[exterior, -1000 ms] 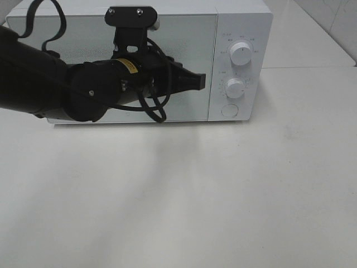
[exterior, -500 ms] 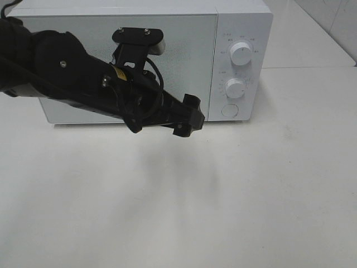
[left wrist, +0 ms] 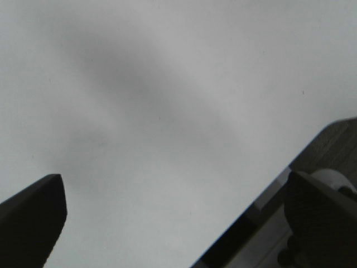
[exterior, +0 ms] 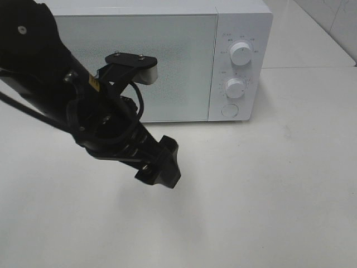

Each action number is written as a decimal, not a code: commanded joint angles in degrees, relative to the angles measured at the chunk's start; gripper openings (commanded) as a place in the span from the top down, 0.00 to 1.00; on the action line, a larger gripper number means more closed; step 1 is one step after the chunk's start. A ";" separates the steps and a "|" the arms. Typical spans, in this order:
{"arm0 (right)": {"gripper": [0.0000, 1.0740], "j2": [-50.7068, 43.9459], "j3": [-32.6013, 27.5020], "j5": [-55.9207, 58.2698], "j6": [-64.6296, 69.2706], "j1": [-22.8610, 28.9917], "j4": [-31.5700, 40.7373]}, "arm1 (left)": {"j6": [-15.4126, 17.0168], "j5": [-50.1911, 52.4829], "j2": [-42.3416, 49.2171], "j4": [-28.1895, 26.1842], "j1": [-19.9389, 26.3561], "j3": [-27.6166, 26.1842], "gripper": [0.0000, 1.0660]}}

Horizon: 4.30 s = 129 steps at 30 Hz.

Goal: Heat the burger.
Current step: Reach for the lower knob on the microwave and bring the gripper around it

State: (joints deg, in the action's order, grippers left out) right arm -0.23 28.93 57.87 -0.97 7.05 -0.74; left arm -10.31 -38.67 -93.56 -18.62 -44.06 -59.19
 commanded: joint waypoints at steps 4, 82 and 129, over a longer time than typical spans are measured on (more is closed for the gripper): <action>0.31 -1.55 -0.17 -0.86 0.29 -0.34 -0.06 | 2.01 -8.31 3.44 1.32 0.92 0.23 0.08; 0.31 -1.55 -0.17 -0.86 0.52 -0.34 -0.06 | 3.84 -22.86 83.77 8.08 40.16 29.45 0.08; 0.31 -1.55 -0.17 -0.92 0.97 -0.23 -0.06 | 3.84 -22.80 95.23 8.31 45.72 29.45 0.08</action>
State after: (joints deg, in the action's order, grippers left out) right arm -0.23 28.93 57.87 -0.57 7.05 -0.74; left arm -6.82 -62.17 0.29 -9.85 1.66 -29.85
